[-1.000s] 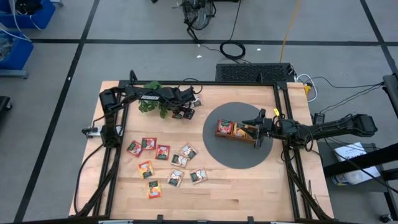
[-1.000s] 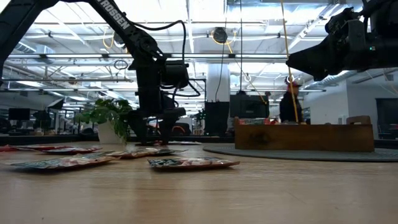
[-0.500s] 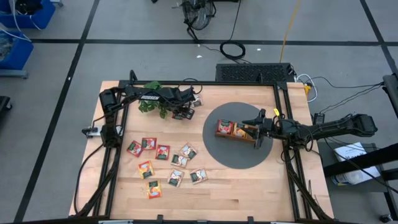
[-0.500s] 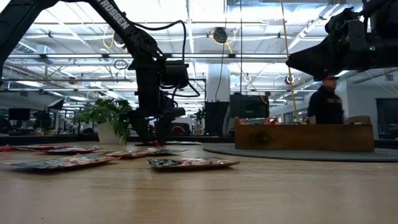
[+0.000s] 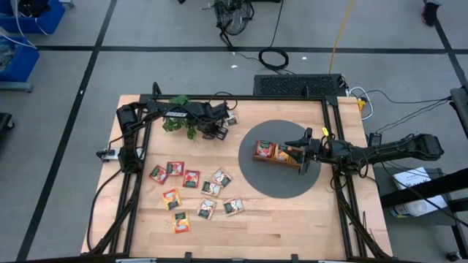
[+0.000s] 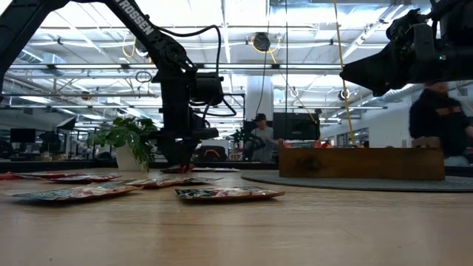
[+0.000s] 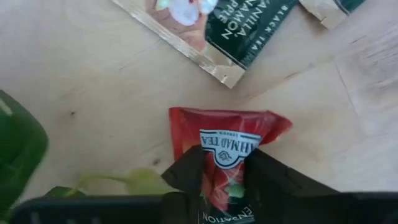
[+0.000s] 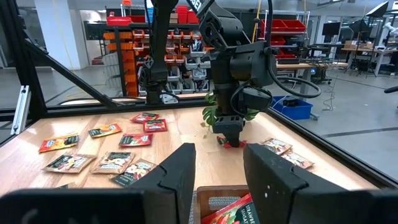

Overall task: Pick & Place Tea
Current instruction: Put the red tea bag into the left section of the wooden organizer

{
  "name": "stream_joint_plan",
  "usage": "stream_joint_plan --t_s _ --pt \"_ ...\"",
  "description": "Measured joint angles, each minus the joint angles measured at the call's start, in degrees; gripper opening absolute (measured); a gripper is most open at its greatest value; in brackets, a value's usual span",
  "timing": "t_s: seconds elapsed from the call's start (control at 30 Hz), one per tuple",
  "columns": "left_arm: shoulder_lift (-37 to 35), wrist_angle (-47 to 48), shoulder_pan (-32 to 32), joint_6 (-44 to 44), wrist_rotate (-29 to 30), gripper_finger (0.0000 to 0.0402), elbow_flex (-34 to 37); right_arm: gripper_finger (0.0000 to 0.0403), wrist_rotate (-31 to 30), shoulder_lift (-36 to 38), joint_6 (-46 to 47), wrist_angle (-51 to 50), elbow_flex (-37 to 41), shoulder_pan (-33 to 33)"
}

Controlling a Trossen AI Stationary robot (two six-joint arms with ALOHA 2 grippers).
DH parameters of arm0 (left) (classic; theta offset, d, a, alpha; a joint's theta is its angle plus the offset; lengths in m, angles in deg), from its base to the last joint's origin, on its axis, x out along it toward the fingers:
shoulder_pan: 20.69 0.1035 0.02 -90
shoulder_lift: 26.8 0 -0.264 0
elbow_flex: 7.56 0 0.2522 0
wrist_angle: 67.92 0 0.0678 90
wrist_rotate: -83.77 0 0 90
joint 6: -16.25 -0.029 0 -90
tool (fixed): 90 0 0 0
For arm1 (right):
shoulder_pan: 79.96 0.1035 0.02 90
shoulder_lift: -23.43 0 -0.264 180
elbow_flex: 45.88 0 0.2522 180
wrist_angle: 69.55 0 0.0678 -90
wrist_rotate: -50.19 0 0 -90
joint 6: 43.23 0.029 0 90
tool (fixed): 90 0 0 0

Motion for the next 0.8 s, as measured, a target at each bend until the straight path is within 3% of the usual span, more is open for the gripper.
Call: stream_joint_plan --t_s 0.27,0.53,0.7,0.8 --pt "-0.02 0.02 -0.09 -11.44 -1.85 0.0017 0.02 0.0123 0.0 -0.01 0.0 0.0 -0.01 0.0" --pt "-2.06 0.22 -1.26 -18.13 -1.98 0.005 0.24 0.0123 0.0 -0.01 0.0 -0.01 0.0 0.0" --pt "-7.07 0.23 -4.79 -20.23 -0.03 0.0015 0.5 0.0123 0.0 -0.02 0.0 -0.09 0.0 -0.02" --pt "-11.01 -0.41 -7.17 -22.67 2.62 0.0018 0.31 0.0123 -0.01 -0.01 0.0 -0.19 -0.02 0.0"
